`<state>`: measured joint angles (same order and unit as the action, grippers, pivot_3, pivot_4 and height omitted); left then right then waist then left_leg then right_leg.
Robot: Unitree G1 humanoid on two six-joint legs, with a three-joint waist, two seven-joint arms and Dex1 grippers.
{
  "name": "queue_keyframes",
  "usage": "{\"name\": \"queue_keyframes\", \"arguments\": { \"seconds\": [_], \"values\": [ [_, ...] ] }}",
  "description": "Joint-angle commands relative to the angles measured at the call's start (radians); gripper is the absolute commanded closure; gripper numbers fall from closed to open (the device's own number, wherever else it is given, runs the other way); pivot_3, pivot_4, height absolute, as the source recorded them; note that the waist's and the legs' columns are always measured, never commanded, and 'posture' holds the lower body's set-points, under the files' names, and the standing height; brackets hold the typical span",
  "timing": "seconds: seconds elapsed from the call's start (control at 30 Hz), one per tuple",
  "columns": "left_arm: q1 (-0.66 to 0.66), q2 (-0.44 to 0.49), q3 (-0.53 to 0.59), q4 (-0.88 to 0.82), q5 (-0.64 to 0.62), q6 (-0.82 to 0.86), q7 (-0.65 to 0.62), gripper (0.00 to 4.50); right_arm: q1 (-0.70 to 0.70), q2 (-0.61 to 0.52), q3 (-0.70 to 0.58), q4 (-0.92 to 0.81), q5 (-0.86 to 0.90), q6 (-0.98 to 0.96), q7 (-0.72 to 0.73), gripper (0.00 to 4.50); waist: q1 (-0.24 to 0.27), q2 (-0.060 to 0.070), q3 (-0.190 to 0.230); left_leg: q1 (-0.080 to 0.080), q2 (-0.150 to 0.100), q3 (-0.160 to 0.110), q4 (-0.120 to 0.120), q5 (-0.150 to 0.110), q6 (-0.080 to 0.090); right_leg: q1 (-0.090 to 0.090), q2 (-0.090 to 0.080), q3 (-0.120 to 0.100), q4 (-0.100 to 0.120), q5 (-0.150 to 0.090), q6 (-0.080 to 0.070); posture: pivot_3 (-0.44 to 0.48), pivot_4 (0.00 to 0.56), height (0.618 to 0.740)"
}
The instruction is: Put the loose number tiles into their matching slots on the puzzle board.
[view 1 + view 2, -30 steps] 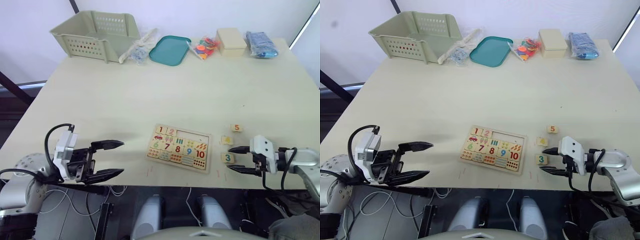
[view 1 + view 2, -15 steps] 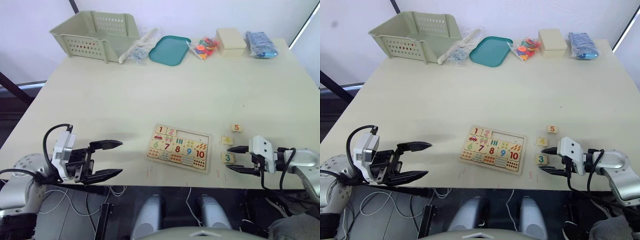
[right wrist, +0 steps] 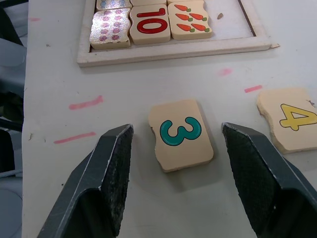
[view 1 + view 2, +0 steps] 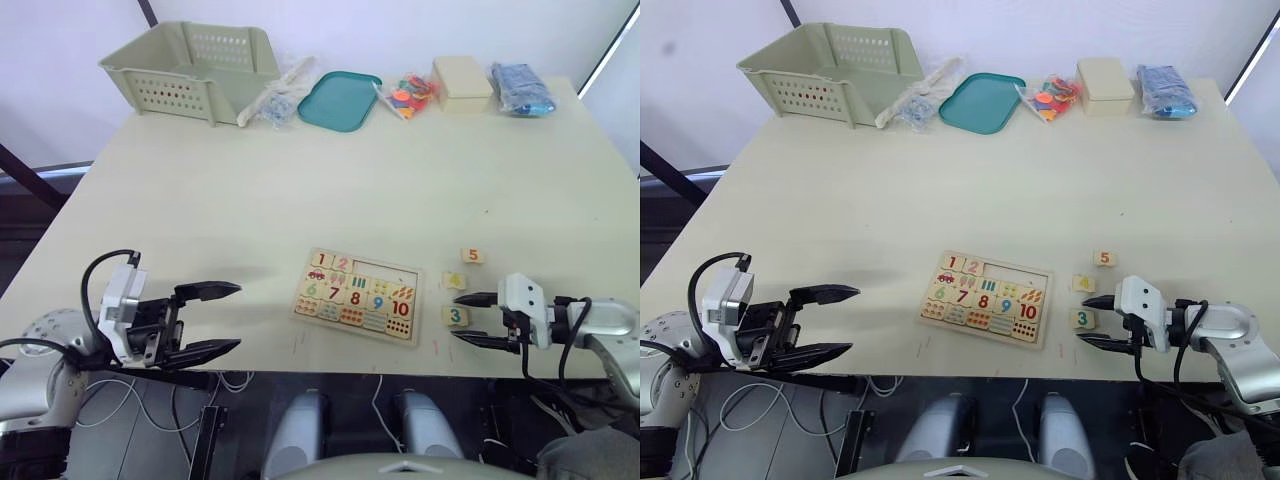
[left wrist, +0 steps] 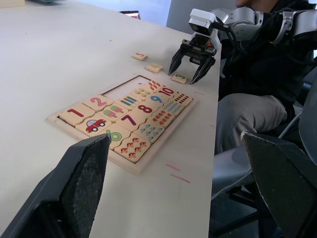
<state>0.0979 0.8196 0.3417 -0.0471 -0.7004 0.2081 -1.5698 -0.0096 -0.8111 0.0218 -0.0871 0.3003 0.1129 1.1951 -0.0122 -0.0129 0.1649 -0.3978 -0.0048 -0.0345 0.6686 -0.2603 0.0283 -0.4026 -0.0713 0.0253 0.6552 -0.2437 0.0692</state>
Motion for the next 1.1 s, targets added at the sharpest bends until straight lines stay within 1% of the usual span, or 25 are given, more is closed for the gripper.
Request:
{"name": "queue_keyframes", "arguments": {
  "seconds": [0.03,0.7,0.73,0.77,0.8,0.87,0.9,0.93,1.1],
  "values": [
    [0.009,0.013,0.023,-0.007,-0.006,-0.014,-0.017,0.00,-0.002,-0.001,0.000,0.001,0.004,-0.005,0.009,1.52,0.000,0.000,0.000,0.000,0.000,0.000,0.000,0.000,0.000,0.000,0.000,0.000,0.000,0.000,0.000,0.000,0.150,0.740],
    [0.016,0.007,0.019,-0.012,-0.005,-0.020,-0.009,0.00,-0.022,-0.015,0.008,0.013,0.000,-0.009,0.045,1.52,0.000,0.000,0.000,0.000,0.000,0.000,0.000,0.000,0.000,0.000,0.000,0.000,0.000,0.000,0.000,0.000,0.150,0.740],
    [0.016,0.006,0.017,-0.012,-0.005,-0.020,-0.008,0.00,-0.024,-0.015,0.009,0.015,-0.001,-0.009,0.046,1.79,0.000,0.000,0.000,0.000,0.000,0.000,0.000,0.000,0.000,0.000,0.000,0.000,0.000,0.000,0.000,0.000,0.150,0.740],
    [0.017,0.006,0.018,-0.014,-0.006,-0.020,-0.007,0.00,-0.024,-0.015,0.008,0.013,0.000,-0.008,0.046,1.95,0.000,0.000,0.000,0.000,0.000,0.000,0.000,0.000,0.000,0.000,0.000,0.000,0.000,0.000,0.000,0.000,0.150,0.740],
    [0.019,0.006,0.019,-0.016,-0.007,-0.020,-0.007,0.00,-0.023,-0.015,0.008,0.013,0.000,-0.008,0.047,2.26,0.000,0.000,0.000,0.000,0.000,0.000,0.000,0.000,0.000,0.000,0.000,0.000,0.000,0.000,0.000,0.000,0.150,0.740],
    [0.021,0.005,0.019,-0.017,-0.008,-0.020,-0.005,0.00,-0.020,-0.017,0.005,0.013,0.000,-0.010,0.049,3.13,0.000,0.000,0.000,0.000,0.000,0.000,0.000,0.000,0.000,0.000,0.000,0.000,0.000,0.000,0.000,0.000,0.150,0.740],
    [0.021,0.004,0.020,-0.017,-0.010,-0.018,-0.003,0.00,-0.020,-0.018,0.003,0.012,0.000,-0.012,0.051,3.46,0.000,0.000,0.000,0.000,0.000,0.000,0.000,0.000,0.000,0.000,0.000,0.000,0.000,0.000,0.000,0.000,0.150,0.740],
    [0.022,0.003,0.021,-0.018,-0.011,-0.018,-0.001,0.00,-0.020,-0.021,0.000,0.008,0.002,-0.010,0.054,3.62,0.000,0.000,0.000,0.000,0.000,0.000,0.000,0.000,0.000,0.000,0.000,0.000,0.000,0.000,0.000,0.000,0.150,0.740],
    [0.028,-0.009,0.024,-0.030,-0.018,-0.017,0.015,0.00,-0.044,-0.048,-0.018,-0.055,0.021,0.027,0.052,3.62,0.000,0.000,0.000,0.000,0.000,0.000,0.000,0.000,0.000,0.000,0.000,0.000,0.000,0.000,0.000,0.000,0.150,0.740]
  ]
}}
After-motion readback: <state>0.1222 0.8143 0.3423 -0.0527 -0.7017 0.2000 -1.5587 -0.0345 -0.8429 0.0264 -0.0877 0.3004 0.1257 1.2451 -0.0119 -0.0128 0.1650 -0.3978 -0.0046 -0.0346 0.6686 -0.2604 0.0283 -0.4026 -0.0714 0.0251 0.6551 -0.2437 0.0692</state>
